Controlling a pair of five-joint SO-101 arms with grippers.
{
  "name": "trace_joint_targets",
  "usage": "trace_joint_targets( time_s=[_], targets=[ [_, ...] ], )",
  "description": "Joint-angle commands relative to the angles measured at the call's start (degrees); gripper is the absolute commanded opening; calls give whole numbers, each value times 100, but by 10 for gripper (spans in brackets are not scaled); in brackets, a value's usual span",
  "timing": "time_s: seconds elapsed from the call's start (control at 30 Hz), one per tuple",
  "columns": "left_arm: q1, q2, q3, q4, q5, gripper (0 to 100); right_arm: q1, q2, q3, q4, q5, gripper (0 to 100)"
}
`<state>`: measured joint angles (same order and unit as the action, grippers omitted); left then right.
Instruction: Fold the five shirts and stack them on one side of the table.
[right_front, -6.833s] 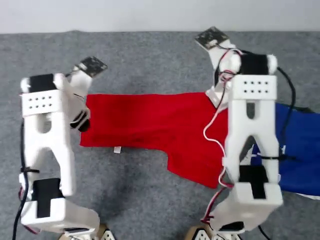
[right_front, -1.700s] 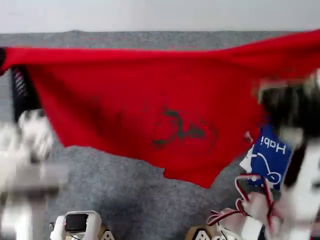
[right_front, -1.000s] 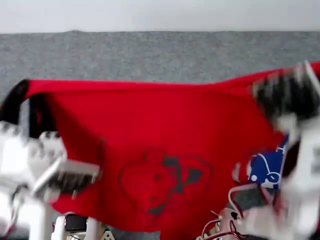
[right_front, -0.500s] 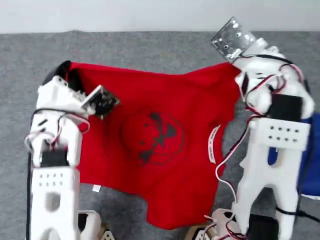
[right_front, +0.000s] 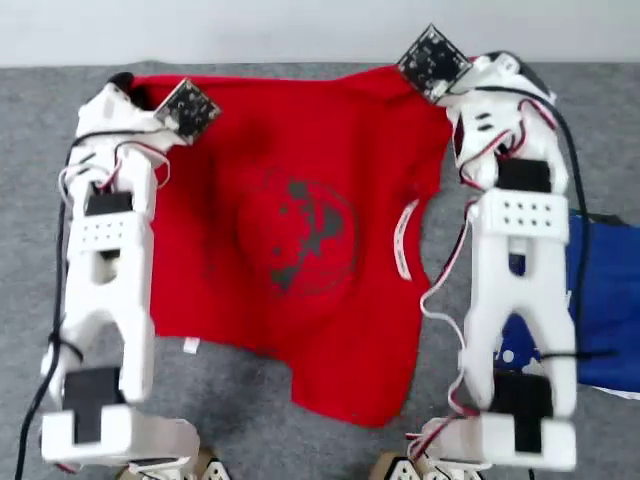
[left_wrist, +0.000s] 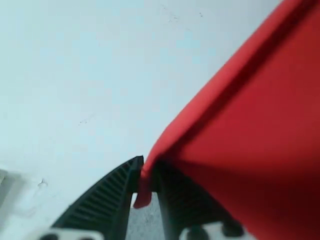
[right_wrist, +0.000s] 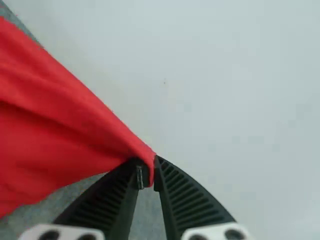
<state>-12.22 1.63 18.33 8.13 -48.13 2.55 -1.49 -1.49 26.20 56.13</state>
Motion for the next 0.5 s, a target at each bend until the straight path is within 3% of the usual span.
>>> trace_joint_targets(
  time_s=[0.0,0.2,0.47],
  targets=[
    [-114,404,-796,-141,-105,5,-22,541,-1222,-154,79,10],
    [-229,651,-1042,-44,-123,5,-66,1376,-2338,22,79,10],
    [-290,158,-1033,1424,-141,5,-295,1147,-2453,2018,79,10]
  ],
)
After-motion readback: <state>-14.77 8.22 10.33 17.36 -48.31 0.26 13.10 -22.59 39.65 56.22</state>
